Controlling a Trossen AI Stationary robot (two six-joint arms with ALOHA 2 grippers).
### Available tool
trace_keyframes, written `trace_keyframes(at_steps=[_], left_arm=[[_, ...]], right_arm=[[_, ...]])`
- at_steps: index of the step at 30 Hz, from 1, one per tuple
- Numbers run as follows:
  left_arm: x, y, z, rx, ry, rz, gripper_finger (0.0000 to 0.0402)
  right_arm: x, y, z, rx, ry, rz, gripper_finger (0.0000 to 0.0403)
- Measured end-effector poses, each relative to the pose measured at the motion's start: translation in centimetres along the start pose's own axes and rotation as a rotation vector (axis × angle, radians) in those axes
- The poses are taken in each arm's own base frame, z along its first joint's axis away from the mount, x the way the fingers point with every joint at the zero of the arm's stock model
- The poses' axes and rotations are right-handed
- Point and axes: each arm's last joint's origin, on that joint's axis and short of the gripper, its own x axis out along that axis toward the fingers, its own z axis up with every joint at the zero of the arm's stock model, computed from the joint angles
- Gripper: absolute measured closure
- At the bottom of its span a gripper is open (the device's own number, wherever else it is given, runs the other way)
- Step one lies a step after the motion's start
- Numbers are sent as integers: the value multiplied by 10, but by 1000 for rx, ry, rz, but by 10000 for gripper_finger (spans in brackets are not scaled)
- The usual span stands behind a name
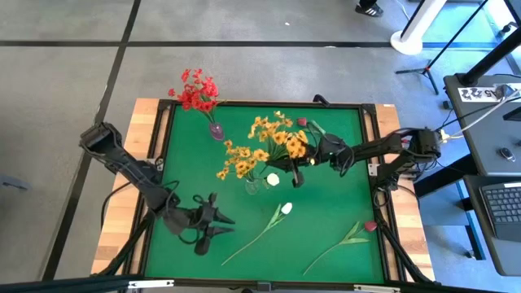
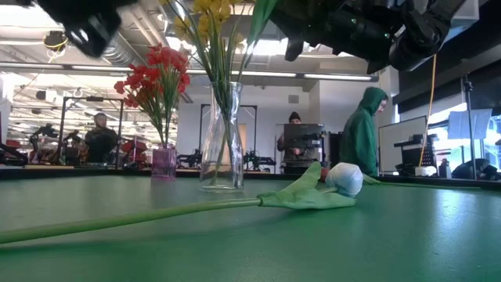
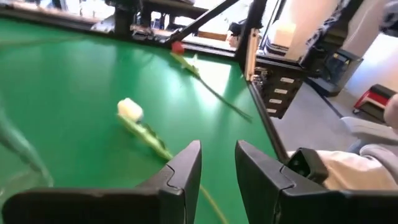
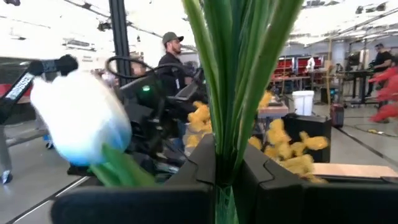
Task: Sort flowers into vase by color
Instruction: Put the yellow flowers into the transparent vase
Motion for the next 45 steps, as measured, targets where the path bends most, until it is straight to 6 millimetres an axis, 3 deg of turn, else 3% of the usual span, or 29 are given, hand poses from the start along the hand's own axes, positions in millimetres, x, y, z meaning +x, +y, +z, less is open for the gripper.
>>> trace_keyframes(at_steps=[5, 14, 19, 27, 34, 40, 45], left_arm=[[8, 21, -3, -60, 15, 49, 310], [15, 33, 2, -78, 1, 96, 310], [15, 34, 2, -79, 1, 99, 310], [15, 34, 2, -79, 3, 98, 310], [15, 34, 2, -79, 3, 99, 310], [15, 34, 2, -78, -1, 108, 310], [15, 34, 2, -78, -1, 108, 310]], right_arm=[[9, 3, -10, -9, 24, 19, 382], [14, -2, -38, 19, 104, -38, 382], [14, -4, -40, 19, 114, -89, 358], [14, -2, -39, 32, 130, -19, 335], [7, 2, -30, 81, 272, -43, 248], [2, 5, -18, 94, 310, -55, 151], [-1, 7, -7, 92, 302, -52, 99]])
